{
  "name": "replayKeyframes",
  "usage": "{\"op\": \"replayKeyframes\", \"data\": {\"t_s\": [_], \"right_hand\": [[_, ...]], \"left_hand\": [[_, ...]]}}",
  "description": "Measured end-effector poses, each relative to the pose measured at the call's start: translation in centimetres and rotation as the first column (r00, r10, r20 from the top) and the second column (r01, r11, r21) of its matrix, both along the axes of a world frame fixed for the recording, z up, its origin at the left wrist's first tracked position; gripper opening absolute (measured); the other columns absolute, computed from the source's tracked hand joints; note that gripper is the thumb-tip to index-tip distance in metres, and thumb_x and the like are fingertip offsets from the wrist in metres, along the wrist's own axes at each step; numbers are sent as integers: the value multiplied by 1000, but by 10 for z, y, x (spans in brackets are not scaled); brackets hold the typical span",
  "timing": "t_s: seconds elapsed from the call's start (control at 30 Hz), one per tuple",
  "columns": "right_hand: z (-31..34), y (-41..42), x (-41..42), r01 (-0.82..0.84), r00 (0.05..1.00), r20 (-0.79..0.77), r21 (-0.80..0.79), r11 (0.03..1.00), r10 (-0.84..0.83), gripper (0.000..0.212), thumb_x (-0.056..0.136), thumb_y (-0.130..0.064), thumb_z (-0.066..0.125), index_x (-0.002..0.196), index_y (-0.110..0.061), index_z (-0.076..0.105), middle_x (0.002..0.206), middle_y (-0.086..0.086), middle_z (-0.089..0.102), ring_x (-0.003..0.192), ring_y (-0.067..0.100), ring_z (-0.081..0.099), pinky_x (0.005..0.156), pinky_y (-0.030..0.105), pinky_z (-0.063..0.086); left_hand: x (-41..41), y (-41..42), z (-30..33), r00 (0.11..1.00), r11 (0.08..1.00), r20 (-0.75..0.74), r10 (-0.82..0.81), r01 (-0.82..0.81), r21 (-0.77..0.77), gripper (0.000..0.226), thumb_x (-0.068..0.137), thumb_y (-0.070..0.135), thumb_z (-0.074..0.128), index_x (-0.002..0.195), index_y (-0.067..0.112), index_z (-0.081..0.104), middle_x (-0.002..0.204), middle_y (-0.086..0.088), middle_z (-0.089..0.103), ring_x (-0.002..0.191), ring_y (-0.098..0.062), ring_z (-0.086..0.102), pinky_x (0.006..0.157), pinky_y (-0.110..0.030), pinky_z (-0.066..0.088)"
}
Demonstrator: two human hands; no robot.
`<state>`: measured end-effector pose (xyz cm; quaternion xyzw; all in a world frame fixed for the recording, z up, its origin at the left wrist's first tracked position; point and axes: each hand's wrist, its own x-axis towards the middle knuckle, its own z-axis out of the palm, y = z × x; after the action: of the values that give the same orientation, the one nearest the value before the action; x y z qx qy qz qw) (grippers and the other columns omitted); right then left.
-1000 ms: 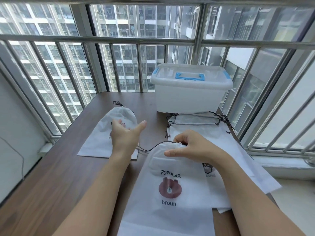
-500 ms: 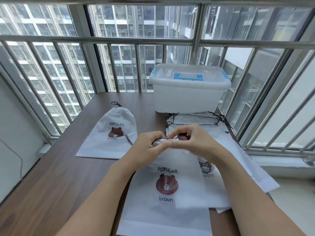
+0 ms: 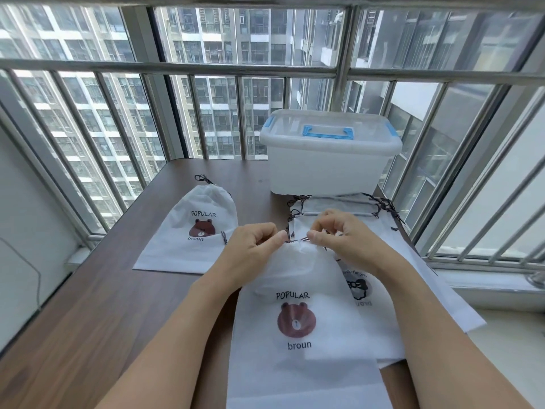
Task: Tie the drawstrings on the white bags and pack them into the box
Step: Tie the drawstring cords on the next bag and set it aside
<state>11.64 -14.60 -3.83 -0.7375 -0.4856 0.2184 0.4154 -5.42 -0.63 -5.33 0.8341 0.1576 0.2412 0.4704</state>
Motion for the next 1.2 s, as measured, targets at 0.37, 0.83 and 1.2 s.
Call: {"op": "replayKeyframes", "data": {"t_s": [0.37,0.83,1.2], "right_hand": [[-4,8,-11,-31,984,174,-19,999,34,37,101,-24,56,71,-2,57,71,1,50,62,11,41,61,33,32],[-1,12,-15,10,1000,-14,63,998,-9,39,106,-24,49,68,-15,45,59,-9,33,52,8,28,51,25,24],[-6,16,-20,46,993,-115,62,997,-39,30,104,-11,51,80,-16,69,56,-11,44,52,6,33,52,20,29]], "left_hand": [[6,-6,11,959,844,250,-131,240,-479,34,99,26,45,75,3,54,86,-6,71,88,-12,64,86,-18,48],[14,-10,-1,983,871,182,-15,102,-480,22,103,14,49,92,10,68,77,3,67,79,-5,61,80,-14,47],[19,-13,-6,985,862,168,-33,113,-494,24,102,16,50,89,8,69,70,2,64,74,-9,59,79,-17,48]]}}
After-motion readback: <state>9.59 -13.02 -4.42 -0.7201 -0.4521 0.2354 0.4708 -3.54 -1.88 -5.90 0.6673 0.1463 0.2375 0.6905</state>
